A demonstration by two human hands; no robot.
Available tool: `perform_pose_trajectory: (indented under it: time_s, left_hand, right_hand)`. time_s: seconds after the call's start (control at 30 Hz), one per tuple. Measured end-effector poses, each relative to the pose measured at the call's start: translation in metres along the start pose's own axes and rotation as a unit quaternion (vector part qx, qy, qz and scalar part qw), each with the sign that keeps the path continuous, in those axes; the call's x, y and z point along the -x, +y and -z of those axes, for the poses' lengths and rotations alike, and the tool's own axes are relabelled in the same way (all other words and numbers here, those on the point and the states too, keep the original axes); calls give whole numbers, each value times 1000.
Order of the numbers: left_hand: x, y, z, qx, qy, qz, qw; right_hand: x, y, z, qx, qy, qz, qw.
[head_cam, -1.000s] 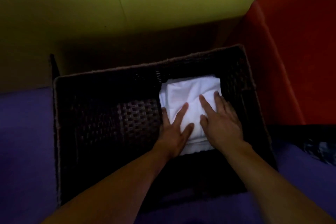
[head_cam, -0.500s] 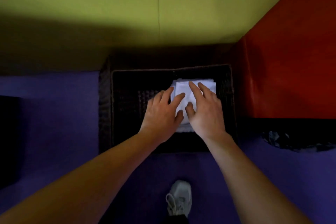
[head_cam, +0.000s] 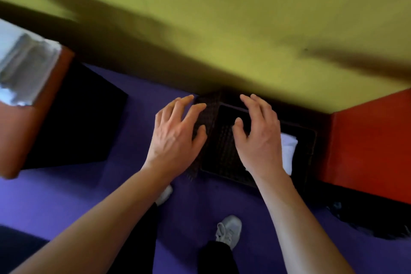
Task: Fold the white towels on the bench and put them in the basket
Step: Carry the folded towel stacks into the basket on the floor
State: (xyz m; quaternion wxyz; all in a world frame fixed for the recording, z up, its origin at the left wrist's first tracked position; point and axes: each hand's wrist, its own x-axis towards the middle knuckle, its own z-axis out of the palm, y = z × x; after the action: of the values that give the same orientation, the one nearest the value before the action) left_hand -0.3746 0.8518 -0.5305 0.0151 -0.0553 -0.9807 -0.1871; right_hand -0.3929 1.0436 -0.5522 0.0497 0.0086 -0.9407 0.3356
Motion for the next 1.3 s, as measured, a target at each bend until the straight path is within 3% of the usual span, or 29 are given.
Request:
perform_pose_trajectory:
  time_s: [0.43,0.77,1.0,1.2,1.3]
  left_hand:
    - [61,-180,159,-4,96,195,976]
    - [63,-368,224,-7,109,254,961]
    - [18,-463,244,28,92,250,963]
    - [-39,-523,247,-11,99,192,976]
    - [-70,-550,249,-10,58,188,980]
  right_hand:
    - [-27,-246,-109,-68,-100,168,978]
    - [-60,-399,-246,-67,-163,186,967]
    - [-113,-465,-316,-45,-160,160,973]
    - [-166,-472,-346,4,-145,163,976]
    - [-184,-470,-354,14,-147,168,975]
